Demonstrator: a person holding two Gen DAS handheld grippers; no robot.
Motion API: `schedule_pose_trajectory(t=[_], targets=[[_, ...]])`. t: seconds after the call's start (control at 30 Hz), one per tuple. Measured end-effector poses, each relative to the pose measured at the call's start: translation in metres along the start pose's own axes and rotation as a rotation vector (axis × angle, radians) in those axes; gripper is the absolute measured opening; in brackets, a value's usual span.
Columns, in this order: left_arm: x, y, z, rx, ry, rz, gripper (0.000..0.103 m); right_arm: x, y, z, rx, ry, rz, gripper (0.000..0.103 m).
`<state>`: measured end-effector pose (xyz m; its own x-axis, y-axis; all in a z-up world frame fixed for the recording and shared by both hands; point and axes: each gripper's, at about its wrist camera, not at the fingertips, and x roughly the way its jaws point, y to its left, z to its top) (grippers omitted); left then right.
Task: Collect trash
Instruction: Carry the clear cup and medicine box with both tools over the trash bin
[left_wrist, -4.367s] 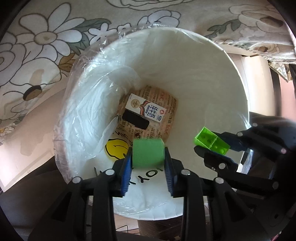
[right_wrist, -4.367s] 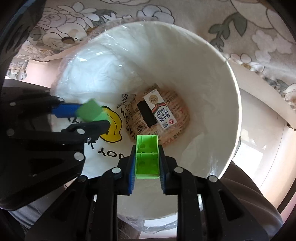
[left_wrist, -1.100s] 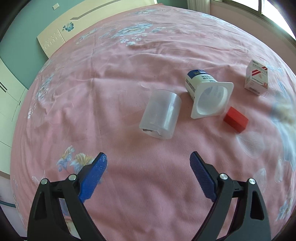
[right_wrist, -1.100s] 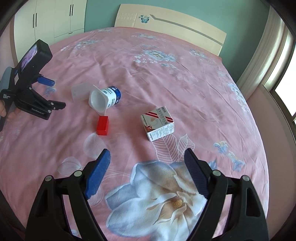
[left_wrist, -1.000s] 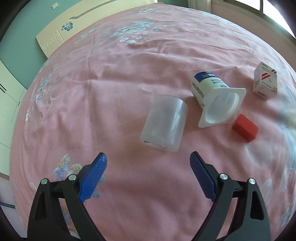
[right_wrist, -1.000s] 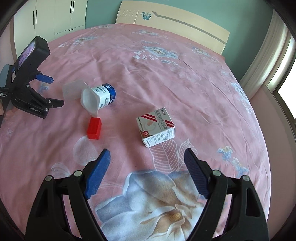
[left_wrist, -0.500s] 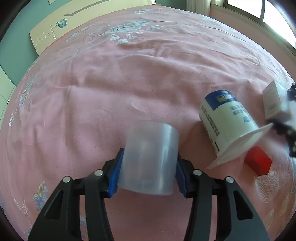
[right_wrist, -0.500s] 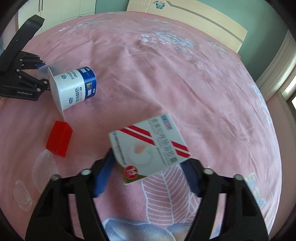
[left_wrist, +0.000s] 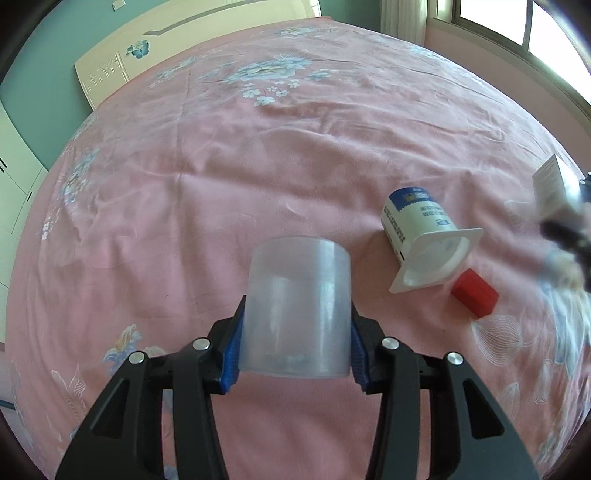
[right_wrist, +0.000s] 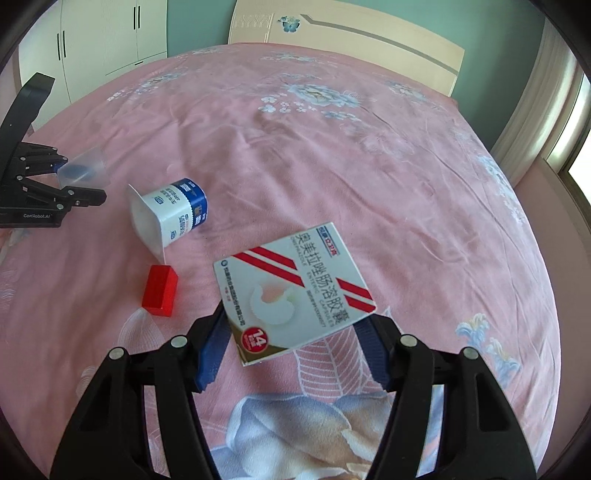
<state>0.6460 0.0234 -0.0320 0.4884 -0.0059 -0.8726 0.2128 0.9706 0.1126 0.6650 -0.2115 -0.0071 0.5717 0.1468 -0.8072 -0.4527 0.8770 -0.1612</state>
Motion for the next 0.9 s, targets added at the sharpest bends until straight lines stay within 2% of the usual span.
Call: schedule_pose_trajectory(t=[0.37, 0.67, 0.9], targets=[[-0.145, -0.002, -0.018, -0.004, -0.125, 0.024, 0.049, -0.133, 0.026, 0.005, 0.033, -0.112, -0.018, 0.064], [-0.260, -0.029, -0.056, 0.051, -0.224, 0.052, 0.049, -0.265, 0.056, -0.004, 0.037, -0.225, -0.014, 0.064], [-0.333, -0.047, -0.091, 0.079, -0.284, 0.067, 0.049, -0.357, 0.088, -0.022, 0.017, -0.300, -0.013, 0.064]])
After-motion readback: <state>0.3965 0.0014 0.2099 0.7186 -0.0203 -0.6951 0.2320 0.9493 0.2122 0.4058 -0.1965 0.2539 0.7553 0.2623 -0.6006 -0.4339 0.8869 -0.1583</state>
